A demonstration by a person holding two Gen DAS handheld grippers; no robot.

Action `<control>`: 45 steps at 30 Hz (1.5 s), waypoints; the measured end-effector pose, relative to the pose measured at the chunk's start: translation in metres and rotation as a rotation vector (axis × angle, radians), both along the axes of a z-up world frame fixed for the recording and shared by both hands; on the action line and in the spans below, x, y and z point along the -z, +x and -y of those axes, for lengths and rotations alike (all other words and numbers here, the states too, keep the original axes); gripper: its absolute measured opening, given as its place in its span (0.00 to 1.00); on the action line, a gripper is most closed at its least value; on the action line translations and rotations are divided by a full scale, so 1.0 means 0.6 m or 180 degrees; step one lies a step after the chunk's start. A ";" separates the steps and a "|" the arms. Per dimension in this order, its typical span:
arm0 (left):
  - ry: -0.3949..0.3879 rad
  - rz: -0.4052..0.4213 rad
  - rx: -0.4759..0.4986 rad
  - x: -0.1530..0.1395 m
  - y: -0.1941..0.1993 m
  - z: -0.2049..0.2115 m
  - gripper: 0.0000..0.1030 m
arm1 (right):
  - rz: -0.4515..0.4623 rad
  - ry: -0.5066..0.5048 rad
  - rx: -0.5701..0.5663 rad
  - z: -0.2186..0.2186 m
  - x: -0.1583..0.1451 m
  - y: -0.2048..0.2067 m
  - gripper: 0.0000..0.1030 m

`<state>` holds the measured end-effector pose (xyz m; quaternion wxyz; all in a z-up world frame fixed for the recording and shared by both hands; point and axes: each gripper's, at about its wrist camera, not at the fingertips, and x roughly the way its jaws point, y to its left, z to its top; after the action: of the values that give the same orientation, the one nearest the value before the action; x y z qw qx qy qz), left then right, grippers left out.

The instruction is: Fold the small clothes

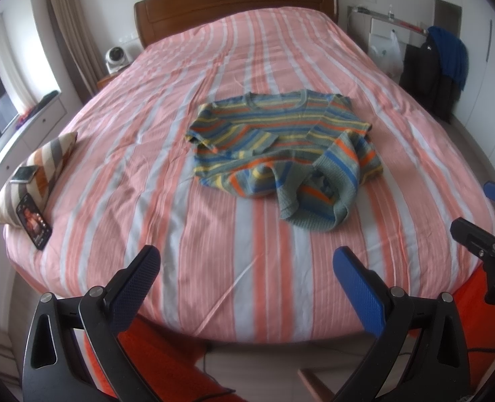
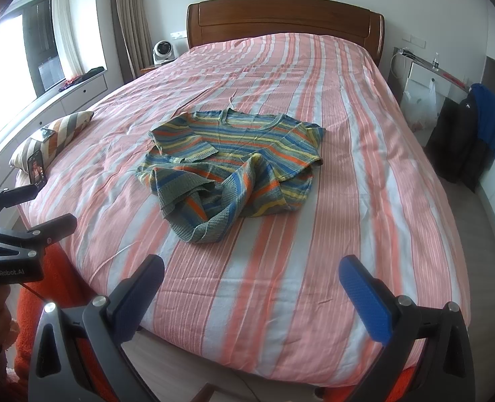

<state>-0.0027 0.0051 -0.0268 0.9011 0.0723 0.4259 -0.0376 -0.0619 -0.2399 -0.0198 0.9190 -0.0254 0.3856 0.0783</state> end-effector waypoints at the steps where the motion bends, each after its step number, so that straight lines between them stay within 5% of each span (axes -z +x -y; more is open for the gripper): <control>1: -0.0002 0.0001 0.0001 0.000 0.001 0.001 1.00 | -0.0001 0.0001 0.0002 0.000 0.000 0.000 1.00; 45: -0.0090 0.0010 -0.0038 0.013 0.001 -0.026 1.00 | -0.0048 0.0034 0.0036 0.002 0.002 0.000 1.00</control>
<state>-0.0020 0.0209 -0.0344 0.9029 0.0572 0.4243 -0.0381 -0.0617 -0.2413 -0.0209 0.9166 -0.0178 0.3922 0.0754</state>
